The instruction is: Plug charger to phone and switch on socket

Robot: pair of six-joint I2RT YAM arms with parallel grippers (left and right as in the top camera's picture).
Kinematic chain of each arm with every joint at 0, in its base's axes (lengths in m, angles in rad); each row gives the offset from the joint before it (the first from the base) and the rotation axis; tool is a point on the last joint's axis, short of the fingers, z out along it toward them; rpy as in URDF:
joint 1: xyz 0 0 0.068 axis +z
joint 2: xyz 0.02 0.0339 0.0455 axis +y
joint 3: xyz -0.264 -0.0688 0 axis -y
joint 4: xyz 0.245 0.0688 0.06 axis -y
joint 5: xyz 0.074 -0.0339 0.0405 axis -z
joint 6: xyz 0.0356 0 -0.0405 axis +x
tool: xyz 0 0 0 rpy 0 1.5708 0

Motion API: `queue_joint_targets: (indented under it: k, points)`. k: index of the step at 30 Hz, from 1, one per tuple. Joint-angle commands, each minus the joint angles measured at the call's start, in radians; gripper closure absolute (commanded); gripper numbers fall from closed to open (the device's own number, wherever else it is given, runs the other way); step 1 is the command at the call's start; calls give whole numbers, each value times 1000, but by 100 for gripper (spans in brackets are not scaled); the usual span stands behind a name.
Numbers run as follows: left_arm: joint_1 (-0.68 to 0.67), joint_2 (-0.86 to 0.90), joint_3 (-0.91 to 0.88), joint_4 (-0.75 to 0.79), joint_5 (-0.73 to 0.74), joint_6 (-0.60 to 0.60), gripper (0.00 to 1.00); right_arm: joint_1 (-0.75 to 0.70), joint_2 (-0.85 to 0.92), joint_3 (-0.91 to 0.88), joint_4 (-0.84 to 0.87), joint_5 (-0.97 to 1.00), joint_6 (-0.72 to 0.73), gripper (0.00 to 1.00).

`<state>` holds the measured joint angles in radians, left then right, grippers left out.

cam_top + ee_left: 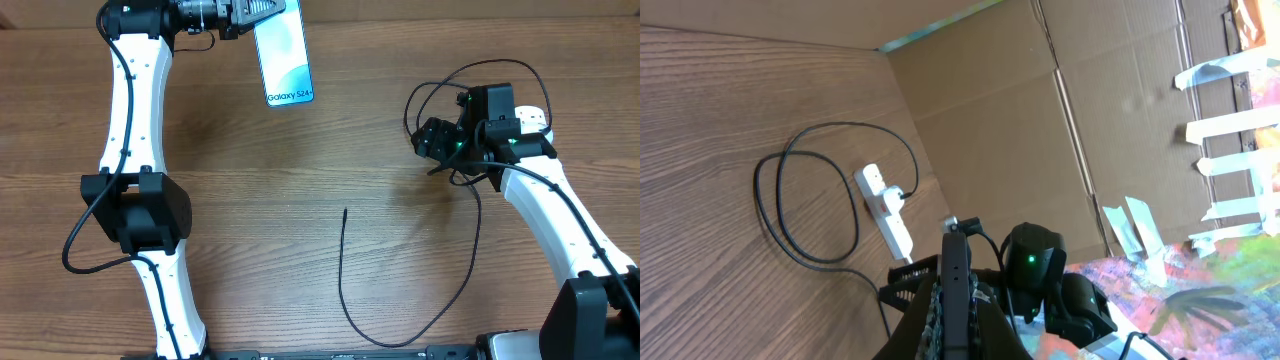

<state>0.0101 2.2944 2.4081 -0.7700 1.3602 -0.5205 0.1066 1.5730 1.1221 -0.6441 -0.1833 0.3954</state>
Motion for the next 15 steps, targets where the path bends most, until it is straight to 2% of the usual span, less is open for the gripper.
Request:
queue_joint_targets:
  k: [1,5,9,15]
  points:
    - [2,-25,1,3,21,3,96,5,-10,22,5,-2,0,15]
    - [2,-25,1,3,22,3,96,5,-10,22,5,-71,0,0]
    - [2,-25,1,3,28,4,96,8,-10,16,5,-171,-2,0]
    - [2,-25,1,4,29,5,96,93,-10,16,-25,-61,-7,0]
